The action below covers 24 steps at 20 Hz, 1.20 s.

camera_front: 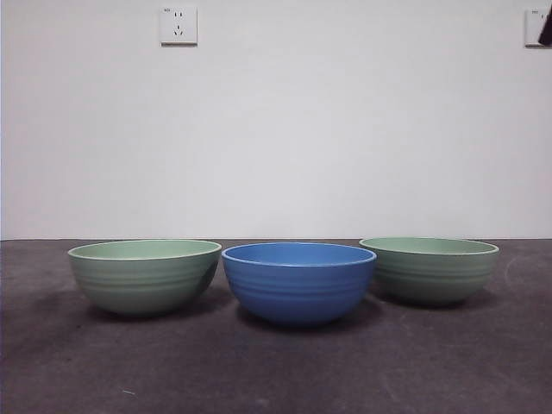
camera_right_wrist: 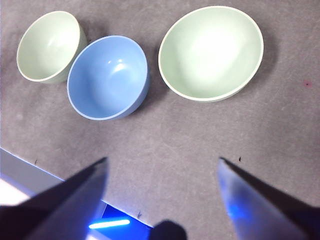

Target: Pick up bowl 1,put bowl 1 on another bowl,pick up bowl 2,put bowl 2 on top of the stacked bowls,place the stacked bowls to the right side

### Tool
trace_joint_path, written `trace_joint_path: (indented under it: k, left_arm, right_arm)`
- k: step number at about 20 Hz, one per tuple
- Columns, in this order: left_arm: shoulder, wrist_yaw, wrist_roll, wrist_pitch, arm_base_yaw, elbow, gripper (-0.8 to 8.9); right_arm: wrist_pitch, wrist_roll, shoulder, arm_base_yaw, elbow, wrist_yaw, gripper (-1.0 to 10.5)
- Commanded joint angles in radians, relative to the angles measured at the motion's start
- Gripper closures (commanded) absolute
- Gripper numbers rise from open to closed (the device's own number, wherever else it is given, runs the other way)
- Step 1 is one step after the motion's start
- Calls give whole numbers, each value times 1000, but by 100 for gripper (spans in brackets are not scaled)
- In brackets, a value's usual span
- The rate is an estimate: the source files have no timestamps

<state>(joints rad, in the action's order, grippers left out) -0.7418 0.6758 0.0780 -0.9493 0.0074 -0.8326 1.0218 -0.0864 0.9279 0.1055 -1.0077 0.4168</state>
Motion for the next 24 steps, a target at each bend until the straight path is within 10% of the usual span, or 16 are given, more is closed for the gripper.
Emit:
trace_joint_path:
  k: [1,24]
  left_arm:
    - [3,5,-5,8,-2,-10,214]
    - [3,6,-6,-22,-2,-20,215]
  right_arm:
    - [-4,17,2,2,-3,-3,377]
    - [-362,154,418,2,-3,-140,384]
